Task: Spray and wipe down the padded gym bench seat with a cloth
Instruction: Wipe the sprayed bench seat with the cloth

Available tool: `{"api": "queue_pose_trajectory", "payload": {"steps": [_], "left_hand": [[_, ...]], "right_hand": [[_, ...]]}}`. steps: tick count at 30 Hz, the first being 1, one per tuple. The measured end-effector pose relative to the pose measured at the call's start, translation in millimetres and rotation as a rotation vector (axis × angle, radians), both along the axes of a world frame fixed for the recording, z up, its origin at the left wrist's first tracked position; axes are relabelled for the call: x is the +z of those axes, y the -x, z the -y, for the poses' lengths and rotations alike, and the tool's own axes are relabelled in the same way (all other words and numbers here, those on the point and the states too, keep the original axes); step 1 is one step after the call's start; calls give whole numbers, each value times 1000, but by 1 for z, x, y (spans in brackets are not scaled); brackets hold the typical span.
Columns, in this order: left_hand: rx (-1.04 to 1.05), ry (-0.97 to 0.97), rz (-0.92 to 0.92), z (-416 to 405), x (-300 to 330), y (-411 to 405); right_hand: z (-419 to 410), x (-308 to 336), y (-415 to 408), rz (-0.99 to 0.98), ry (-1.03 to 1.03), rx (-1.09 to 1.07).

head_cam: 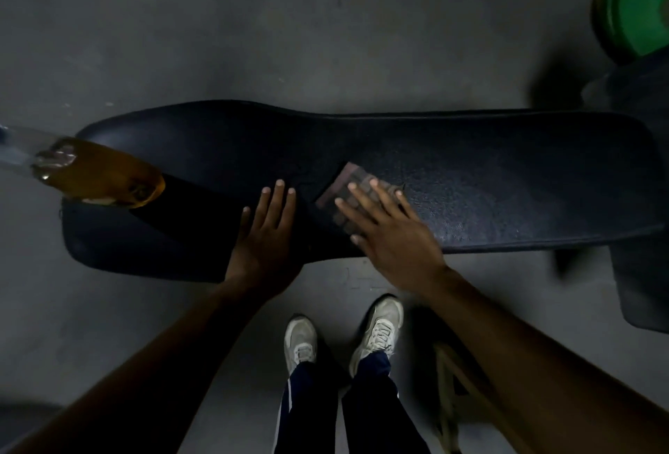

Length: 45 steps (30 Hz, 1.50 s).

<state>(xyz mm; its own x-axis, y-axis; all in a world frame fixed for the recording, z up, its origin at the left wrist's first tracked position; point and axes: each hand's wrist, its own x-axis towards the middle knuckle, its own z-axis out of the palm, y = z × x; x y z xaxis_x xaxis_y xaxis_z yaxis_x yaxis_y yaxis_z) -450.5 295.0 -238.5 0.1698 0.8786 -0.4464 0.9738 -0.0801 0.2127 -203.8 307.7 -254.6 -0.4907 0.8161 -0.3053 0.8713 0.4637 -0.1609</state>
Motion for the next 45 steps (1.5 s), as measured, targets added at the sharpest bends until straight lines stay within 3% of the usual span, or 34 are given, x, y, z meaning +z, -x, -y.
{"api": "queue_pose_trajectory", "payload": {"steps": [7,14,22,26,29,35,41,45], "left_hand": [[-67,-54,-31,12,-8,-4],[71,-13,5,3,1,-2],[63,-53,60,2,8,-4],[24,-56,113,-2,11,-21],[-23,-62,140,-5,14,-35],[-114,-49,139,-5,16,-65],[-199,-39,163,-15,22,-102],[-239,-33,159,-26,21,-128]], "right_hand": [[-92,2,19,-67,99,-342],[-57,9,75,-111,76,45],[13,-13,13,-101,-135,46],[24,-12,-40,-52,-159,-160],[27,-1,-70,-30,-48,-379],[22,41,-99,-420,-57,-876],[3,50,-159,-1229,-29,-1238],[-8,51,-194,-1388,90,-1444]]}}
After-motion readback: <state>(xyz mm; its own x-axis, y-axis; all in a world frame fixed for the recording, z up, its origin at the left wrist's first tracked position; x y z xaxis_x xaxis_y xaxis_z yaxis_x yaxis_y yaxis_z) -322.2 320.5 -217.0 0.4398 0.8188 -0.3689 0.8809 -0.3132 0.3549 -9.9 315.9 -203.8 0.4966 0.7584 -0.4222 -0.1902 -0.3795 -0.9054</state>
